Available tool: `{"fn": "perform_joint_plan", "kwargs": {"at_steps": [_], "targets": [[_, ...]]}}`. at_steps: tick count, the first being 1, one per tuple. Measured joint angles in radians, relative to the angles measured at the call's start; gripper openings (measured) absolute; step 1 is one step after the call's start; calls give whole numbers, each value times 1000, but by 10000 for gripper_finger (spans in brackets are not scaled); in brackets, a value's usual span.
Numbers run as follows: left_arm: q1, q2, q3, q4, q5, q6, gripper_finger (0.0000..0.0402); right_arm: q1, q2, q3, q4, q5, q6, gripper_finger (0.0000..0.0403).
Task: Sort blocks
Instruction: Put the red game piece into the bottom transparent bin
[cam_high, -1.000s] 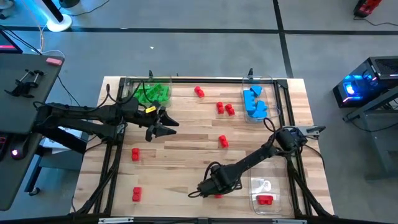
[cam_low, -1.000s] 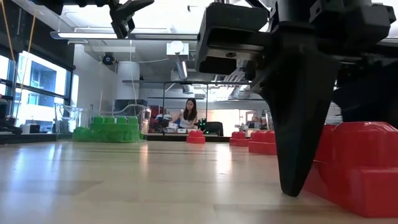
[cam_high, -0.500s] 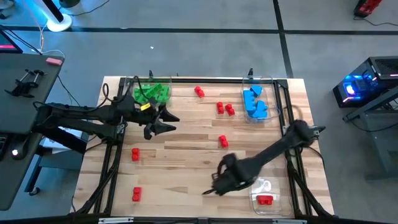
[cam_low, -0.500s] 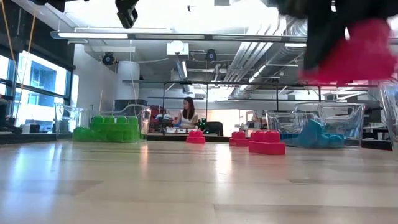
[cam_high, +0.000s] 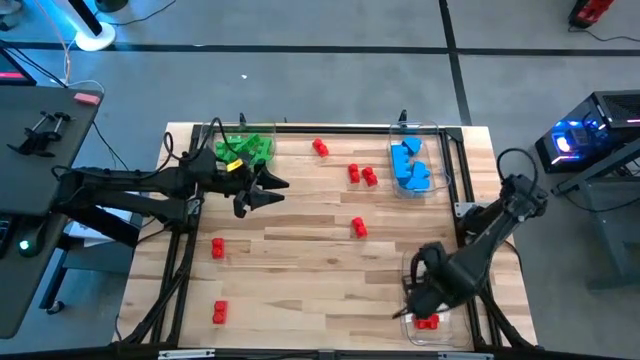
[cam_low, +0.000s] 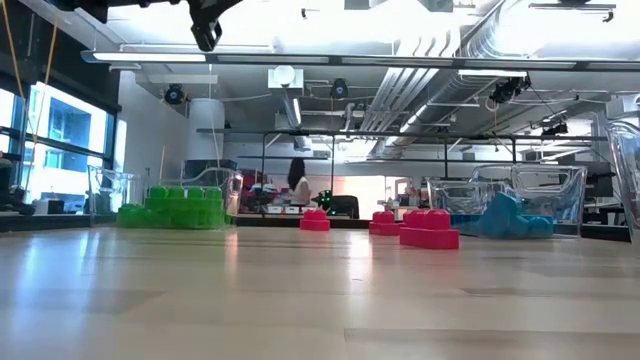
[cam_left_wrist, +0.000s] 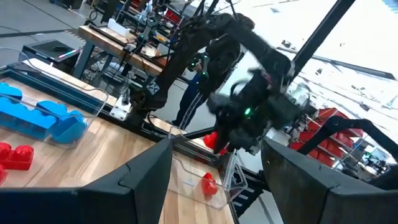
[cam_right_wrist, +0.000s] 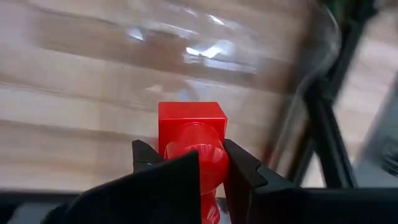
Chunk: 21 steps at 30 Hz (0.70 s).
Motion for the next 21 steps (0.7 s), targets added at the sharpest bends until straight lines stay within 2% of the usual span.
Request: {"fn": "perform_joint_plan", "kwargs": {"at_steps": [4, 9, 19, 21], "targets": [[0, 0, 0, 0, -7, 0, 234, 59, 0, -85, 20, -38, 82, 10], [1, 0, 0, 0, -51, 0, 234, 67, 0, -122, 78, -36, 53, 42], [5, 0, 0, 32, -66, -1, 234, 56, -85, -123, 82, 1, -123, 206], [5, 0, 0, 30, -80, -4, 234, 56, -128, -123, 108, 73, -163, 229]]}}
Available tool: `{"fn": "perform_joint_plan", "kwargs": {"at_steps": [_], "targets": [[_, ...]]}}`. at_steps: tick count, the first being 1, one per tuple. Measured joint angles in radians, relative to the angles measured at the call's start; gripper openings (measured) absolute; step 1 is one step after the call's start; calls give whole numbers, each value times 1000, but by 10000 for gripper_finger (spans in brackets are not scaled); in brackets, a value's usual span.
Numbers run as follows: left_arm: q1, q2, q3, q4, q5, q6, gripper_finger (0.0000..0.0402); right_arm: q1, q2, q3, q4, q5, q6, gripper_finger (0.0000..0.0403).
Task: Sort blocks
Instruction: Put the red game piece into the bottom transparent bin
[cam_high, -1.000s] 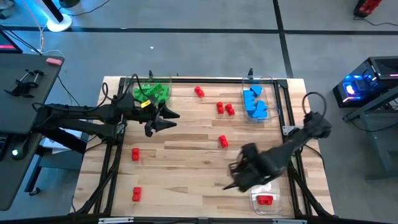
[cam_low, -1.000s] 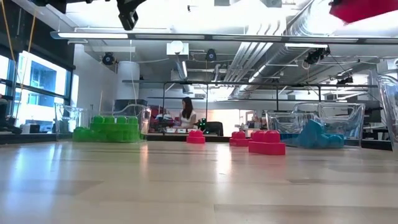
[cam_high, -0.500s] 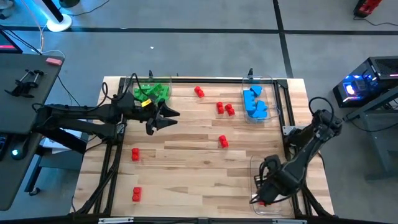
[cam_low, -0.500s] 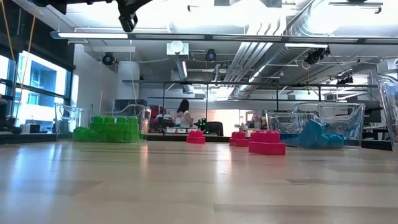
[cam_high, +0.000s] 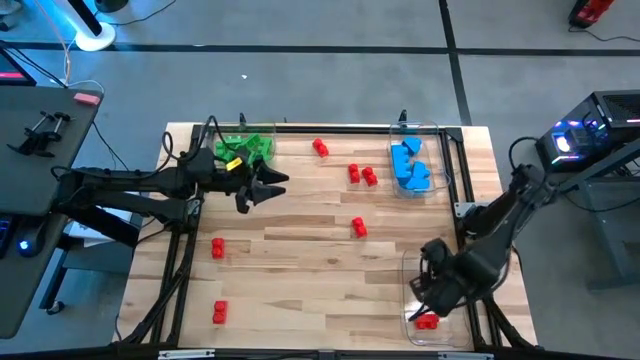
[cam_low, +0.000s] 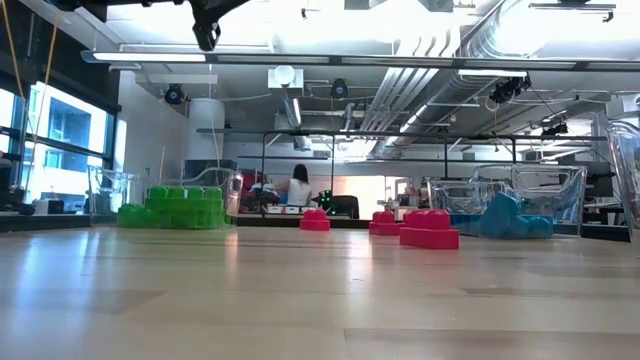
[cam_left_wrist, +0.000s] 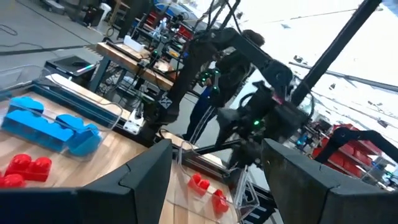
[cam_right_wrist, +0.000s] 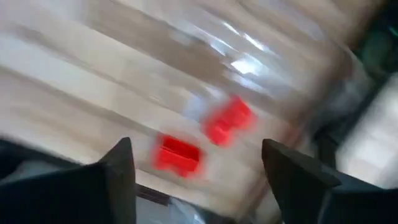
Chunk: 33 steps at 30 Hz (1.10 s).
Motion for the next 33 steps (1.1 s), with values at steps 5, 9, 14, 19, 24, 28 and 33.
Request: {"fn": "perform_joint_plan", "kwargs": {"at_steps": [5, 9, 14, 19, 24, 28, 33], "targets": [[0, 0, 0, -1, -69, -84, 234, -71, -69, 1, 200, 370, -96, 246], [0, 0, 0, -2, -76, -142, 234, -262, -25, 2, 347, 336, -346, 247], [-1, 0, 0, -1, -76, -158, 234, -500, 102, 2, 379, 296, -589, 248], [-1, 0, 0, -2, -71, -181, 234, -644, 238, 0, 257, 304, -656, 248], [-1, 0, 0, -1, -70, -182, 234, -733, 332, 0, 371, 250, -821, 248], [-1, 0, 0, -2, -68, -181, 234, -772, 393, 0, 393, 214, -859, 248], [-2, 0, 0, -2, -68, -145, 234, -806, 438, 0, 413, 158, -900, 248]]}}
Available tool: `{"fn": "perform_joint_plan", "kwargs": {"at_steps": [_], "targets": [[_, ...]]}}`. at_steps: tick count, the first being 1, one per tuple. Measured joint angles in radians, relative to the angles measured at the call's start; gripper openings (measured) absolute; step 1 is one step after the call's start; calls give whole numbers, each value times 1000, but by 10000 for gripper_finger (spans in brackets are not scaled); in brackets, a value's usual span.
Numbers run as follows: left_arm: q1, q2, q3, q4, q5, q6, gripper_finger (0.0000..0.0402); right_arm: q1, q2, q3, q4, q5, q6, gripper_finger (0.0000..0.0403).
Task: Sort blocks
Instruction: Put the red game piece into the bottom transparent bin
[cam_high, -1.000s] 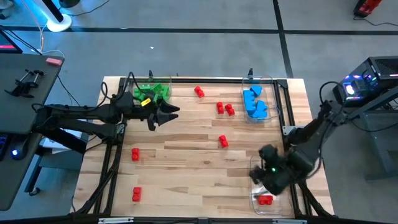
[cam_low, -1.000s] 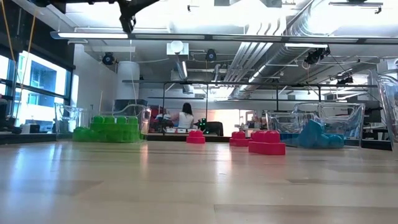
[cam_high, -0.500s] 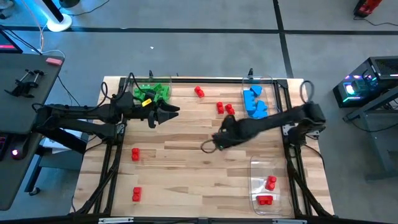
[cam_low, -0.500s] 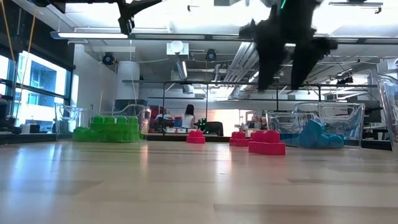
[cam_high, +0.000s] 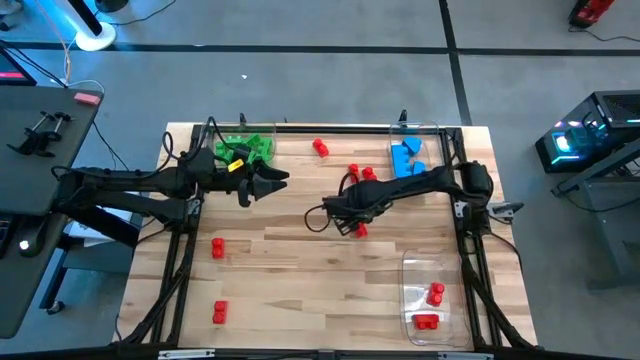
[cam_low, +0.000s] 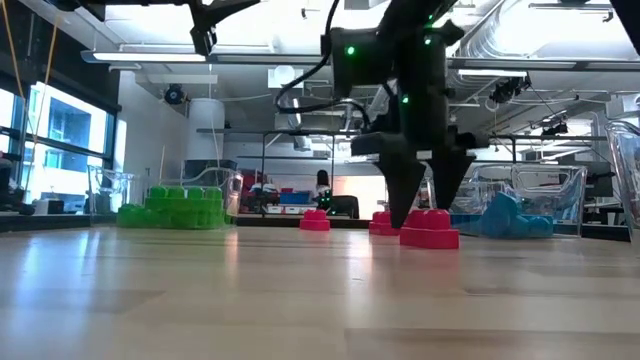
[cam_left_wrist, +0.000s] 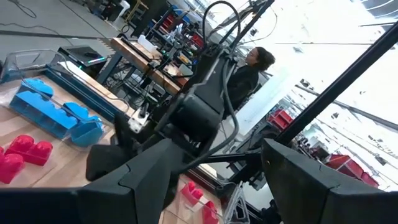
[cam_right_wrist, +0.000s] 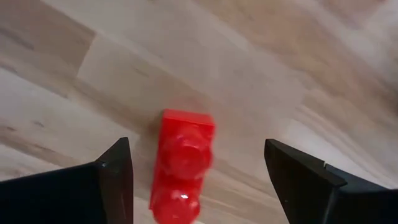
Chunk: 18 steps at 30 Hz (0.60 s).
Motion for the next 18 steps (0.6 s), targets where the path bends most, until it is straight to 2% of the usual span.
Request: {"fn": "perform_joint_plan", "kwargs": {"at_steps": [8, 12, 15, 18], "targets": [[0, 0, 0, 0, 0, 8, 234, -43, 65, 1, 44, -177, -87, 248], [0, 0, 0, -1, 0, -2, 234, -48, 83, 5, 58, -218, -108, 242], [0, 0, 0, -1, 0, -8, 234, -43, 86, 5, 61, -218, -113, 213], [0, 0, 0, -6, 0, -8, 234, -34, 87, 5, 67, -216, -129, 155]]}}
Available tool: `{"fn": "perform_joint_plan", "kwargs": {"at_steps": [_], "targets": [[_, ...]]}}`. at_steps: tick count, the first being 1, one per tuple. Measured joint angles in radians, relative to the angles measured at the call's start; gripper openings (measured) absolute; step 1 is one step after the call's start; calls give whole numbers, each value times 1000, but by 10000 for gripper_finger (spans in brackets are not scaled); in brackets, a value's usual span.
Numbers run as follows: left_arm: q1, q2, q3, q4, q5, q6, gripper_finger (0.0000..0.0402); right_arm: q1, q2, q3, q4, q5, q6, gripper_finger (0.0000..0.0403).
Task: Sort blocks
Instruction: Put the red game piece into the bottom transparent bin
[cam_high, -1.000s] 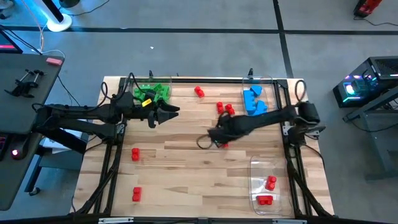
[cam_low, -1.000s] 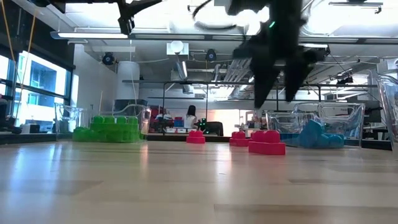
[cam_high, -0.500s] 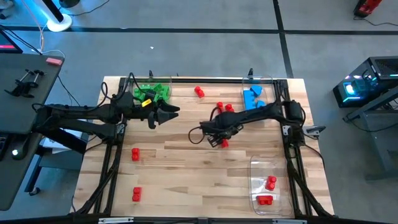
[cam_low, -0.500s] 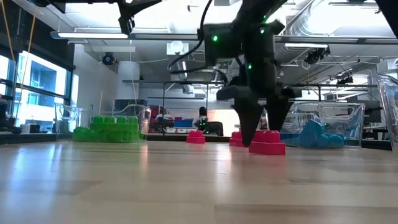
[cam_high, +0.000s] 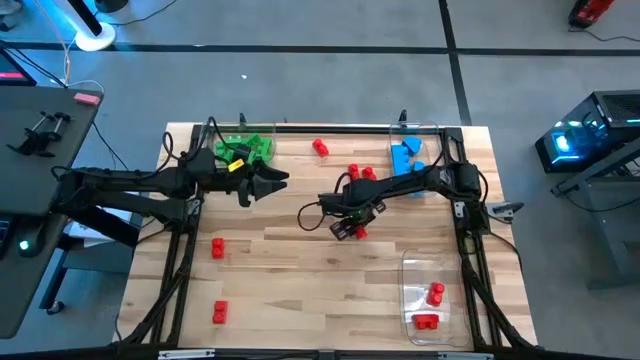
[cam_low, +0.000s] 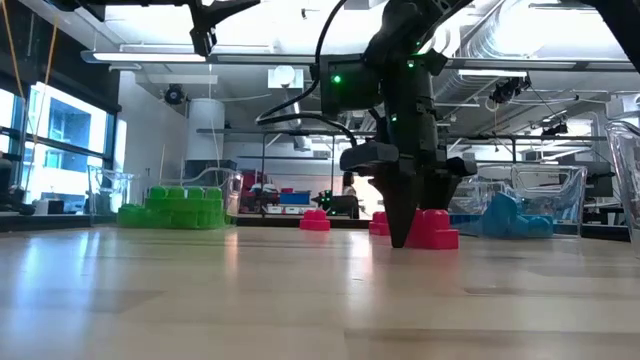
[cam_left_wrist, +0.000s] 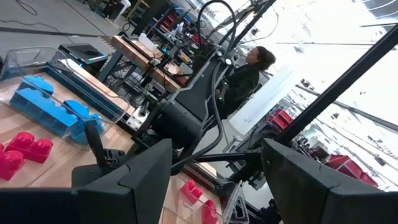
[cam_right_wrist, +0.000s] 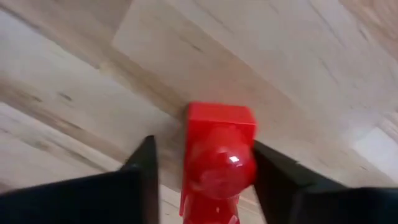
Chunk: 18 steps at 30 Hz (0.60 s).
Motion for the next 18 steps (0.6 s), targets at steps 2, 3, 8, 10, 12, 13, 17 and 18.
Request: {"fn": "perform_joint_plan", "kwargs": {"at_steps": [2, 3, 8, 10, 12, 13, 17, 18], "targets": [[0, 0, 0, -2, 0, 0, 234, 8, 1, 0, 7, 1, -5, 106], [0, 0, 0, -1, 0, 0, 234, 14, 0, 0, 9, 3, -7, 80], [0, 0, 0, -4, 10, -1, 234, 41, -50, -10, -60, 12, -24, 16], [1, 0, 0, -3, 57, 6, 234, 55, -110, -8, -93, 18, -10, 25], [1, 0, 0, -4, 103, 31, 234, 73, -190, -2, -131, 47, 14, 22], [1, 0, 0, -6, 117, 42, 234, 89, -231, -2, -144, 65, 35, 18], [1, 0, 0, -11, 137, 78, 234, 201, -402, -3, -138, 102, 180, 6], [1, 0, 0, -12, 137, 87, 234, 237, -442, -2, -135, 107, 235, 8]]}}
